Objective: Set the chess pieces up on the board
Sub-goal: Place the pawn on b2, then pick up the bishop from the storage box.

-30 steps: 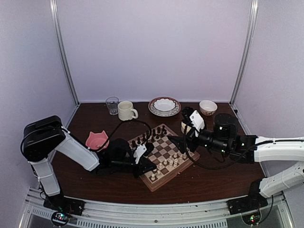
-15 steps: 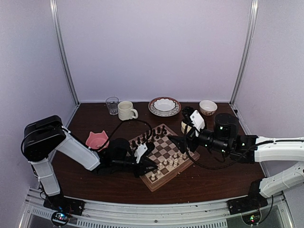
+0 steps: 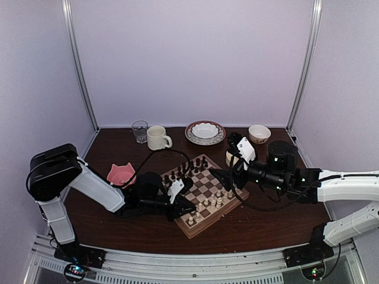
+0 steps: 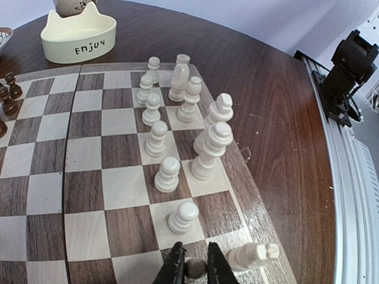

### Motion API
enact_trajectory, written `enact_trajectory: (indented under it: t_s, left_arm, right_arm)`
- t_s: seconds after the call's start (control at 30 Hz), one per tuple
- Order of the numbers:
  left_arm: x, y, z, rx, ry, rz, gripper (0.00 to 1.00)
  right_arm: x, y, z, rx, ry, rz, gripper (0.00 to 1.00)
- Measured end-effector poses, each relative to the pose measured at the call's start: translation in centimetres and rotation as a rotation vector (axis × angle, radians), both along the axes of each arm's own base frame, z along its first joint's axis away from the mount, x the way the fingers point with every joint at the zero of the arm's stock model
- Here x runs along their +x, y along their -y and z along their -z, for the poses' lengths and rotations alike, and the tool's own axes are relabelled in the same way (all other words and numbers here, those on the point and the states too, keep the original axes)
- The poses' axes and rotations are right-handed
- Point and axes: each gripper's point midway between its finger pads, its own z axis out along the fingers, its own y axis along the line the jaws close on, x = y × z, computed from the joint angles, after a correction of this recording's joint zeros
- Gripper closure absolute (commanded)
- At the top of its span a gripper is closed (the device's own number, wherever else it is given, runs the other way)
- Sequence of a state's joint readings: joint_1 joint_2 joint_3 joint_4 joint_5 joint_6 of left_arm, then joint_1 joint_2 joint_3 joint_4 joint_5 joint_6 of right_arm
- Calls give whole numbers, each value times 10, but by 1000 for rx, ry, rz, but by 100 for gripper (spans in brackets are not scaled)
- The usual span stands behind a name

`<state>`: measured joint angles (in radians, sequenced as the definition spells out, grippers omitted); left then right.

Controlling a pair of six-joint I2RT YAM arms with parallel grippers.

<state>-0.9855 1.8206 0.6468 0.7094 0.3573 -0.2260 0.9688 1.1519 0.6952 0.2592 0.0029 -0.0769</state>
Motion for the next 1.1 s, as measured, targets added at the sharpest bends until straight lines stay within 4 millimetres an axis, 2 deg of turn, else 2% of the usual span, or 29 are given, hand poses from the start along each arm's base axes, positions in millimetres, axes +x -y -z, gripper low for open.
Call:
enact_trajectory:
  t_s: [0.33, 0.63, 0.73, 0.87, 1.0, 1.1]
  left_arm:
    - [-2, 0, 1, 4, -8, 8, 83]
    - [-2, -2, 3, 23, -16, 2, 69]
    - [-1, -4, -8, 19, -4, -11, 68]
    - [3, -9, -38, -9, 33, -41, 66]
    - [11, -21, -64, 3, 68, -115, 65]
    - [23, -38, -80, 47, 98, -214, 55]
  right_arm:
    - [0, 0, 0, -2, 2, -1, 0]
    - [0, 0, 0, -4, 5, -1, 1]
    - [0, 0, 0, -5, 5, -4, 0]
    - [-2, -1, 0, -8, 8, -15, 1]
    - [-3, -2, 1, -14, 12, -24, 1]
    - [-1, -1, 1, -15, 11, -12, 0]
